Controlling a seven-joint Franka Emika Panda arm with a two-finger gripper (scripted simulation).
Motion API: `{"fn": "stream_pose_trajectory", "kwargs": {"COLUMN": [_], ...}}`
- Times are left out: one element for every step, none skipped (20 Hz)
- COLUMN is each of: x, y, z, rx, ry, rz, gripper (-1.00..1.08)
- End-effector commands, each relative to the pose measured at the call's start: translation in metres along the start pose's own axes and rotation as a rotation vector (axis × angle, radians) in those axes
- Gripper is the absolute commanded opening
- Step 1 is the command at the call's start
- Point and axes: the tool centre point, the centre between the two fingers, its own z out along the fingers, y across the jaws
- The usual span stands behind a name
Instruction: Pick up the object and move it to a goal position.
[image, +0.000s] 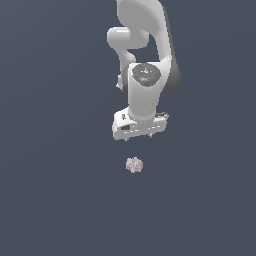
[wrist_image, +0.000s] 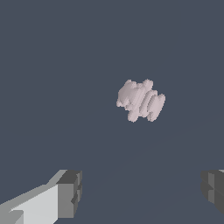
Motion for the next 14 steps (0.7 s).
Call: {"fn": "stream_pose_trajectory", "kwargs": {"x": [0.003, 0.004, 0.006, 0.007, 0.009, 0.011, 0.012, 0.014, 0.016, 0.017, 0.019, 0.020, 0.022, 0.024], "y": [0.001, 0.002, 0.002, 0.003, 0.003, 0.004, 0.005, 0.005, 0.006, 0.007, 0.007, 0.008, 0.008, 0.009], "z": [0.003, 0.004, 0.006, 0.007, 0.009, 0.010, 0.012, 0.014, 0.015, 0.017, 0.019, 0.020, 0.022, 0.024], "rx": [-0.002, -0.003, -0.004, -0.005, -0.006, -0.007, -0.008, -0.009, -0.009, -0.010, -0.011, -0.012, -0.013, -0.013], "ry": [0.001, 0.001, 0.001, 0.002, 0.002, 0.002, 0.003, 0.003, 0.004, 0.004, 0.005, 0.005, 0.005, 0.006], "rz": [-0.050, -0.073, -0.098, -0.124, -0.151, -0.179, -0.207, -0.235, -0.263, -0.290, -0.318, -0.346, -0.374, -0.402], "gripper": [1.00, 1.00, 1.00, 1.00, 1.00, 1.00, 1.00, 1.00, 1.00, 1.00, 1.00, 1.00, 1.00, 1.00]}}
